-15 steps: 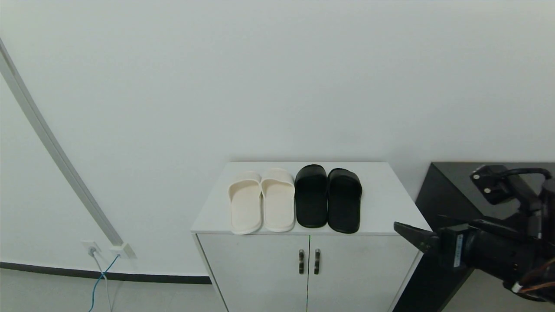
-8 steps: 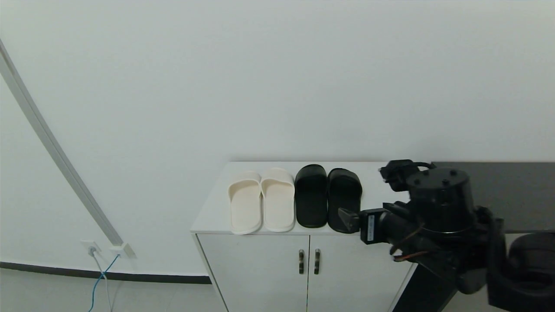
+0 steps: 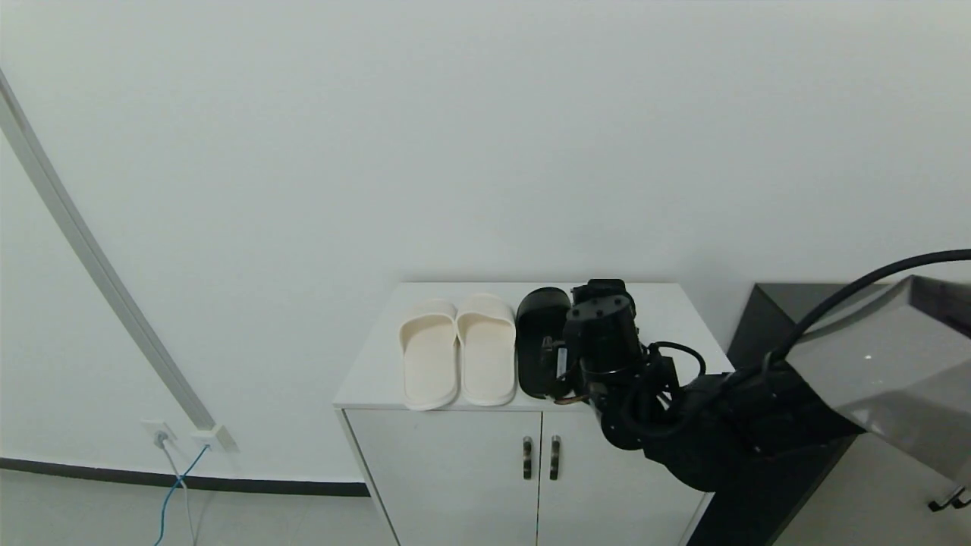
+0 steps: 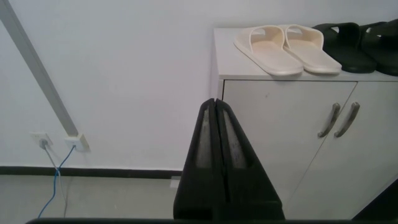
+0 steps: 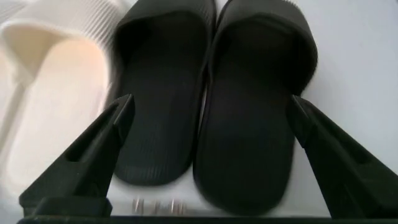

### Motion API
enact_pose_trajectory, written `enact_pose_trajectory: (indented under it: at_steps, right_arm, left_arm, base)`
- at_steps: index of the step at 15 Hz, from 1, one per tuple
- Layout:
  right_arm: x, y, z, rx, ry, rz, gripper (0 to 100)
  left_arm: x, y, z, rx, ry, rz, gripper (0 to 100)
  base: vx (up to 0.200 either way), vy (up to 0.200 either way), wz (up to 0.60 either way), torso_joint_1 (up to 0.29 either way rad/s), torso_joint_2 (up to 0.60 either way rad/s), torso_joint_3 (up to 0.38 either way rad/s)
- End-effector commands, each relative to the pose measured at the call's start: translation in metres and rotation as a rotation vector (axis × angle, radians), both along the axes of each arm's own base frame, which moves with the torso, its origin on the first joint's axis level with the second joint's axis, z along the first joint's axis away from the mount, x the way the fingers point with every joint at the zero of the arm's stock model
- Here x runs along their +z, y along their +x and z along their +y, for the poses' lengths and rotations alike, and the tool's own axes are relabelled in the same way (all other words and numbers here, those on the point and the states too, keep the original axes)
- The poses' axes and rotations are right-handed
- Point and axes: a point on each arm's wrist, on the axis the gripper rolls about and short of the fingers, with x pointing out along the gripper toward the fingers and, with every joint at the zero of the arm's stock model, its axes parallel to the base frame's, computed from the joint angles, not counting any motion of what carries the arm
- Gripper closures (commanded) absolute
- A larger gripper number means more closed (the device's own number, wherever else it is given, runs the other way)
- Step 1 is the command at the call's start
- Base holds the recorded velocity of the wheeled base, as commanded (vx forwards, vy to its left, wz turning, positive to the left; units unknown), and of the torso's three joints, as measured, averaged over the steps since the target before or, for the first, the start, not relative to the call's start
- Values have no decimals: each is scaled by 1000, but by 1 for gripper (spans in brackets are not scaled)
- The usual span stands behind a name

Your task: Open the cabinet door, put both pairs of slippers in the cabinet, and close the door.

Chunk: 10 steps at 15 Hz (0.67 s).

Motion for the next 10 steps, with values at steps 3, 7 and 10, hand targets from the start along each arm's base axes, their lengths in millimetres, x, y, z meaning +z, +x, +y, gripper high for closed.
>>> enact_pose_trajectory:
  at_steps: [3, 7, 10]
  right_arm:
    - [-36, 59, 7, -95, -23, 5, 0]
    - [-39, 87, 9, -129, -10, -10, 0]
    - [-41, 102, 12, -141, -13, -6, 0]
  left_arm:
    - [0, 0, 0, 1, 0, 0, 100]
    - [0, 0, 0, 1, 0, 0, 100]
    - [0, 0, 0, 1, 0, 0, 100]
  base:
    - [0, 0, 0, 0, 0, 0]
    - [0, 0, 0, 0, 0, 0]
    - [0, 0, 0, 0, 0, 0]
